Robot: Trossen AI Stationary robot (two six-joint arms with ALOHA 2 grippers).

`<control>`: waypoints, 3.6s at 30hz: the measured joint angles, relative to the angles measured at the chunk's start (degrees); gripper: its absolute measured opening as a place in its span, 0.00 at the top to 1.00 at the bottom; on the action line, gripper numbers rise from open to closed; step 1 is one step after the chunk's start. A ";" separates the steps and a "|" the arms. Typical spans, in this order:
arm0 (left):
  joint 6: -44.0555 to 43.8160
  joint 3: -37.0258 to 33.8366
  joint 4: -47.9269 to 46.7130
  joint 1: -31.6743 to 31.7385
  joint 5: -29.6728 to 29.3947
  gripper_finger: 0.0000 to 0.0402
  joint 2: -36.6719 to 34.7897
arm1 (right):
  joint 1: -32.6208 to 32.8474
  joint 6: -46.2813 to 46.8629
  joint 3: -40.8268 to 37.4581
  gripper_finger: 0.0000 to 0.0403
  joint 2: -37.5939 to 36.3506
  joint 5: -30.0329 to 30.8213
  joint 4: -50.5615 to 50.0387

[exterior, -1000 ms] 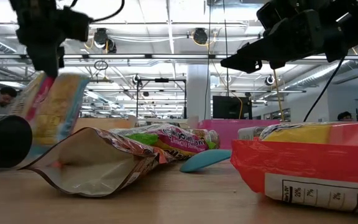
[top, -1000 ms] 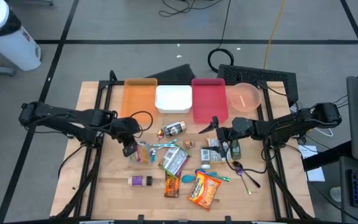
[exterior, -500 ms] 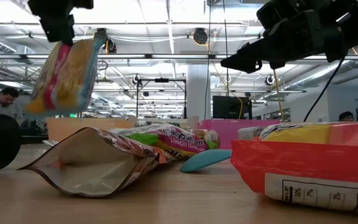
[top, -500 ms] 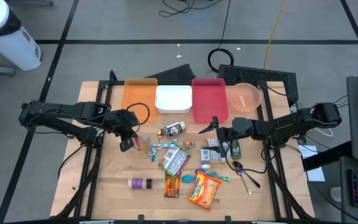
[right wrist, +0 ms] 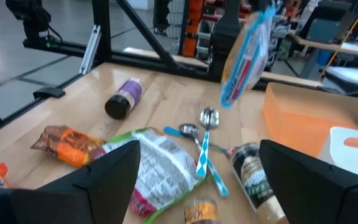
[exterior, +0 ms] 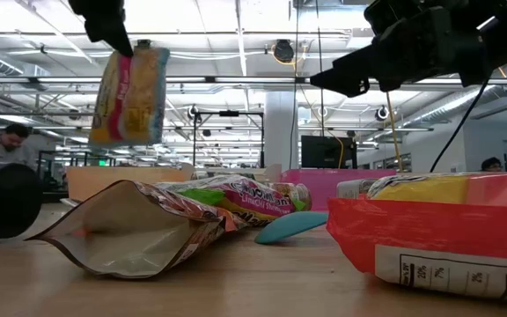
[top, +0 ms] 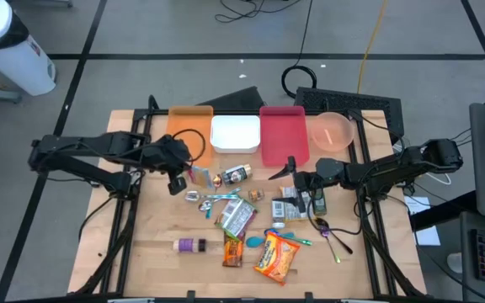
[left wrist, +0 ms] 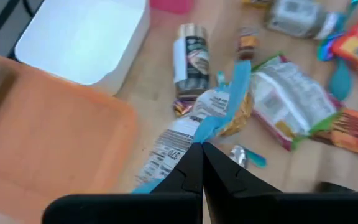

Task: Pick & Place Food Item
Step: Put the blue noodle pack into the orange bin

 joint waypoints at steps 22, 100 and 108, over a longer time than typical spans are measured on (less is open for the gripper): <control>17.50 13.55 0.00 4.16 -6.07 1.00 14.77 | 0.00 1.51 -0.02 0.21 0.02 0.03 0.39; 29.37 16.51 -3.44 40.88 -2.95 1.00 16.84 | 0.02 4.73 -0.02 0.21 0.07 0.46 -0.98; 29.77 15.69 -1.84 43.96 -0.28 1.00 16.80 | 0.02 6.03 -0.02 0.21 0.07 0.46 -1.36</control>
